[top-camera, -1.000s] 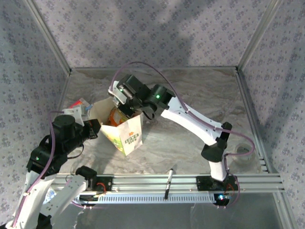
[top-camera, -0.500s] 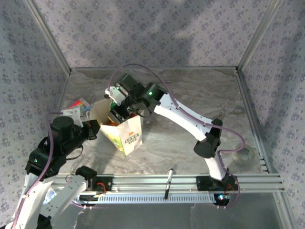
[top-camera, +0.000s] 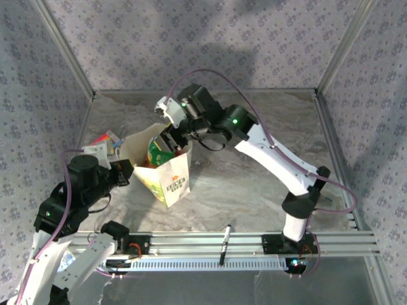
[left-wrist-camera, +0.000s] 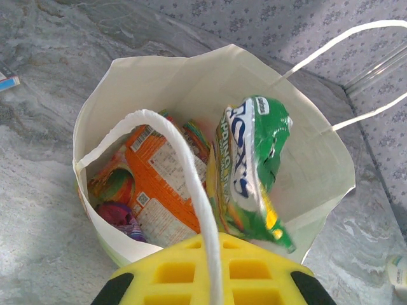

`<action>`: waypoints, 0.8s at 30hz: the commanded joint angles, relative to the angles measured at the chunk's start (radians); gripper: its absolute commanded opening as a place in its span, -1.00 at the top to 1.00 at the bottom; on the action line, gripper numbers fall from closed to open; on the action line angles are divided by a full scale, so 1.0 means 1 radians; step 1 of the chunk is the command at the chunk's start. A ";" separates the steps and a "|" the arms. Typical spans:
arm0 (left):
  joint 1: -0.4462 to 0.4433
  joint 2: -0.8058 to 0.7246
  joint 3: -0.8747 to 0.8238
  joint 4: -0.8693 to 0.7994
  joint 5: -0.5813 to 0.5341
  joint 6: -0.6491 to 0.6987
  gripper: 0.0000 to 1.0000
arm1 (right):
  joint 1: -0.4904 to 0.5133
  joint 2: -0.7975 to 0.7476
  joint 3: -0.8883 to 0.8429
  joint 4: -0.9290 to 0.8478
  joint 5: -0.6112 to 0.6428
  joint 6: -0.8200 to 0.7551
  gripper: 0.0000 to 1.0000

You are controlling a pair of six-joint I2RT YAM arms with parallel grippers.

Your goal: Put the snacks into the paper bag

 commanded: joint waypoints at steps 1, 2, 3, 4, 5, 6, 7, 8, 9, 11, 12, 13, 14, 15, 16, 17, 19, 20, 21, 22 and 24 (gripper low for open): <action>0.001 0.006 0.028 0.012 0.014 0.002 0.96 | -0.026 -0.088 -0.056 0.010 0.176 0.008 -0.04; 0.002 0.008 0.029 0.010 0.013 0.002 0.96 | -0.033 -0.110 -0.074 0.008 0.220 0.004 -0.06; 0.001 0.010 0.030 0.010 0.013 0.004 0.96 | -0.040 -0.131 -0.095 0.011 0.259 -0.003 -0.09; 0.002 0.014 0.031 0.008 0.013 0.006 0.96 | -0.049 -0.146 -0.112 0.014 0.290 -0.007 -0.13; 0.002 0.018 0.033 0.007 0.013 0.007 0.96 | -0.060 -0.156 -0.128 0.015 0.309 -0.009 -0.17; 0.001 0.023 0.035 0.008 0.014 0.008 0.97 | -0.083 -0.161 -0.139 0.016 0.304 -0.007 -0.18; 0.002 0.027 0.034 0.010 0.019 0.009 0.96 | -0.103 -0.160 -0.145 0.017 0.290 0.000 -0.19; 0.001 0.031 0.034 0.013 0.022 0.009 0.96 | -0.125 -0.156 -0.149 0.017 0.254 0.007 -0.20; 0.002 0.034 0.034 0.016 0.023 0.009 0.96 | -0.142 -0.147 -0.153 0.023 0.208 0.009 -0.20; 0.002 0.037 0.034 0.020 0.023 0.009 0.96 | -0.162 -0.129 -0.152 0.038 0.121 0.013 -0.21; 0.001 0.039 0.034 0.020 0.022 0.012 0.96 | -0.169 -0.113 -0.147 0.044 0.087 0.014 -0.22; 0.001 0.040 0.037 0.021 0.021 0.011 0.96 | -0.172 -0.099 -0.140 0.045 0.074 0.015 -0.22; 0.002 0.041 0.038 0.022 0.020 0.010 0.96 | -0.174 -0.077 -0.127 0.041 0.072 0.018 -0.23; 0.001 0.042 0.038 0.022 0.020 0.011 0.96 | -0.180 -0.056 -0.108 0.030 0.064 0.018 -0.23; 0.002 0.042 0.040 0.022 0.019 0.011 0.96 | -0.182 -0.034 -0.093 0.021 0.051 0.018 -0.23; 0.001 0.043 0.039 0.021 0.018 0.011 0.96 | -0.184 -0.007 -0.070 0.009 0.029 0.017 -0.22; 0.002 0.043 0.040 0.016 0.014 0.011 0.96 | -0.184 0.026 -0.041 -0.005 -0.021 0.011 -0.21; 0.002 0.044 0.039 0.013 0.010 0.013 0.96 | -0.184 0.036 -0.037 -0.002 -0.038 0.013 -0.21; 0.001 0.045 0.040 0.010 0.007 0.014 0.96 | -0.183 0.042 -0.039 0.008 -0.050 0.015 -0.22; 0.002 0.045 0.039 0.010 0.002 0.014 0.96 | -0.181 0.047 -0.040 0.013 -0.056 0.018 -0.22; 0.001 0.048 0.038 0.013 0.001 0.016 0.96 | -0.182 0.066 -0.033 0.018 -0.060 0.022 -0.18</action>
